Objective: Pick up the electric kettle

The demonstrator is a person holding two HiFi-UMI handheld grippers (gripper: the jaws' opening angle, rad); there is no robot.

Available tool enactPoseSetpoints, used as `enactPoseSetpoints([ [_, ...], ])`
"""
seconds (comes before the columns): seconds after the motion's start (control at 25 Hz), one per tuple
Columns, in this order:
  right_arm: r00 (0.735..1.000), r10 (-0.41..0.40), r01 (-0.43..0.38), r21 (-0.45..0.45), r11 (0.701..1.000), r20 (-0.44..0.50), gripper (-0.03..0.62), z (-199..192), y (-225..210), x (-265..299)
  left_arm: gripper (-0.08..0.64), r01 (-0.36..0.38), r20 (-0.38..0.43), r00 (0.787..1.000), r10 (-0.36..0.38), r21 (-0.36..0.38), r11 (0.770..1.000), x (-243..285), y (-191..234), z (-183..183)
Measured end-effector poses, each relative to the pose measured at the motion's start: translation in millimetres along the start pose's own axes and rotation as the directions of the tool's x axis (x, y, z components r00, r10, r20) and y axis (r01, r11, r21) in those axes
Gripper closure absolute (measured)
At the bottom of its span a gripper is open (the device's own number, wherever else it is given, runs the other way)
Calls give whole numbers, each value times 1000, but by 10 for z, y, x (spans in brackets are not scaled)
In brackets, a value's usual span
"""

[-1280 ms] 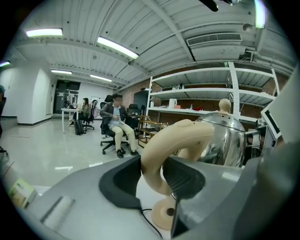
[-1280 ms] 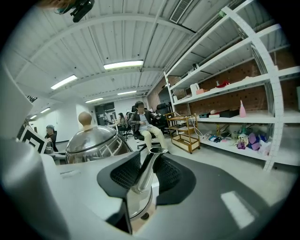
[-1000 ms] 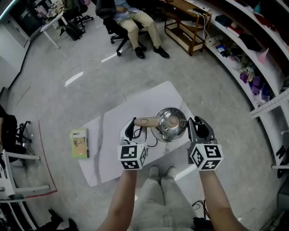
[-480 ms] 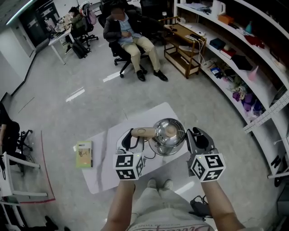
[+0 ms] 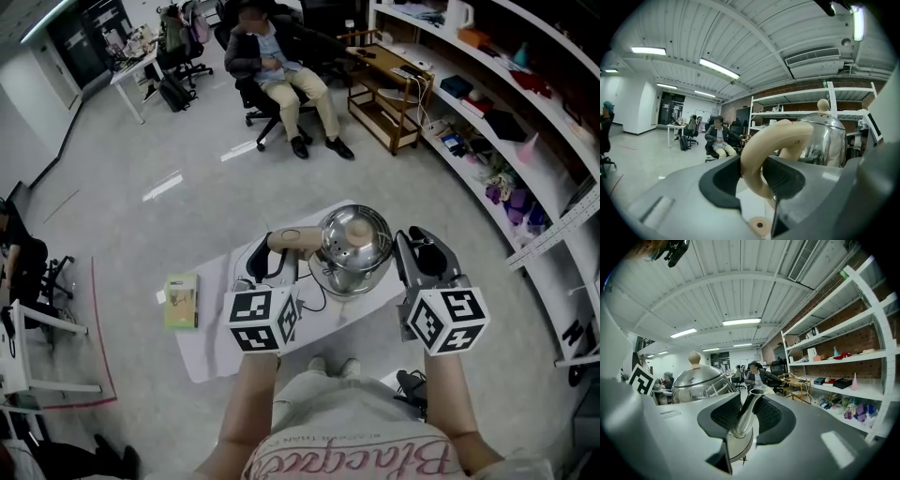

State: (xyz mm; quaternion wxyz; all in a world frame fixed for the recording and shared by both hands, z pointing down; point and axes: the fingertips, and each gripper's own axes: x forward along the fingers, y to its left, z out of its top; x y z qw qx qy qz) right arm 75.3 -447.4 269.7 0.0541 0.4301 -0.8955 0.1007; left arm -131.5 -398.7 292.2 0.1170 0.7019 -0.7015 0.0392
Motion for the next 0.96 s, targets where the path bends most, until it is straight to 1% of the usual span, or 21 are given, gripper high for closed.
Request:
enactPoseSetpoints([
  [0.2, 1000, -8, 8, 41, 999, 8, 474, 111, -36, -51, 412, -7, 25, 1000, 7, 11, 1000, -28, -64, 185],
  [0.4, 1000, -10, 9, 53, 999, 28, 474, 159, -6, -103, 412, 0, 52, 999, -2, 26, 1000, -70, -74, 277],
  [0.56, 999, -28, 26, 59, 998, 34, 474, 174, -33, -131, 410, 14, 57, 998, -15, 25, 1000, -82, -113, 287],
  [0.96, 999, -22, 19, 73, 997, 43, 474, 152, 33, -139, 410, 13, 69, 998, -15, 30, 999, -95, -60, 311],
])
